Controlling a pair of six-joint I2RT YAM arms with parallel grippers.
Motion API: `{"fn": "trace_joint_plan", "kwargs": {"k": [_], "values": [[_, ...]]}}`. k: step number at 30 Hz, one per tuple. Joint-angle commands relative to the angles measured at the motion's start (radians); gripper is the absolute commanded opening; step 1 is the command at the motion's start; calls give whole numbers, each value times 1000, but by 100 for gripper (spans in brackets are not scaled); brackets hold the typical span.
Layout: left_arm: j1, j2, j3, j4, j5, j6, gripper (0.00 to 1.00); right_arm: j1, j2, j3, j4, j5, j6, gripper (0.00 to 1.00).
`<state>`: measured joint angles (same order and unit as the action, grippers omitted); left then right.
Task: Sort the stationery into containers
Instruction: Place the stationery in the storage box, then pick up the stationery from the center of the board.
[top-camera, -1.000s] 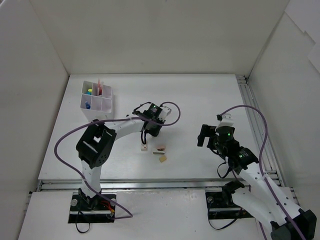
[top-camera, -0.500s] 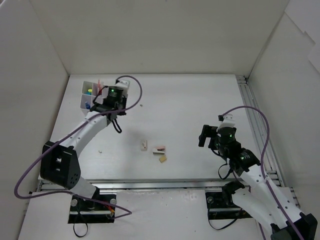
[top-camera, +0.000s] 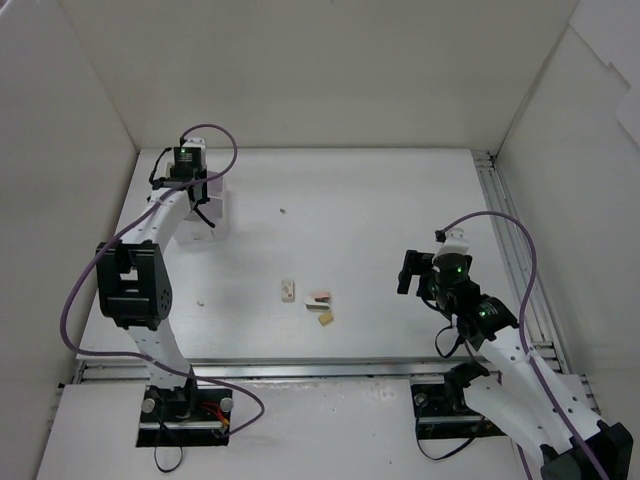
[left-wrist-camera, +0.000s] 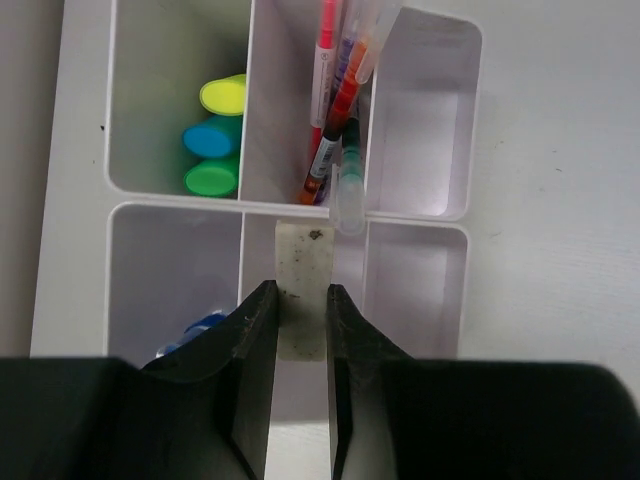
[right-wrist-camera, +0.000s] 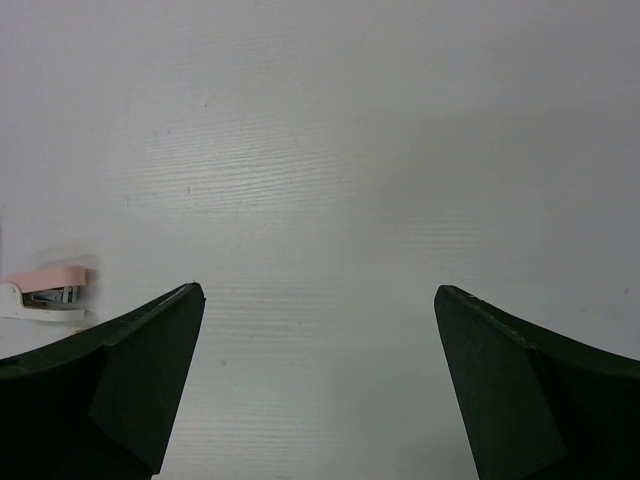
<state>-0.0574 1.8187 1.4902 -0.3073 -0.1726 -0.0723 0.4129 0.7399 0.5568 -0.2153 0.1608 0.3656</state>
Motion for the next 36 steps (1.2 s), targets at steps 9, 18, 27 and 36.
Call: {"fn": "trace_joint_plan", "kwargs": {"k": [9,18,27,36], "values": [[19,-47,-19,2,10,-27,30,-5,10,18,31,6,3,98],[-4,-225,-123,-1,53,-41,91,-6,1,29,31,-29,-7,98],[-231,-452,-255,33,142,-46,99,-11,41,52,30,-47,27,98],[-661,-475,-453,64,85,-129,100,-14,46,66,-35,11,88,98]]}}
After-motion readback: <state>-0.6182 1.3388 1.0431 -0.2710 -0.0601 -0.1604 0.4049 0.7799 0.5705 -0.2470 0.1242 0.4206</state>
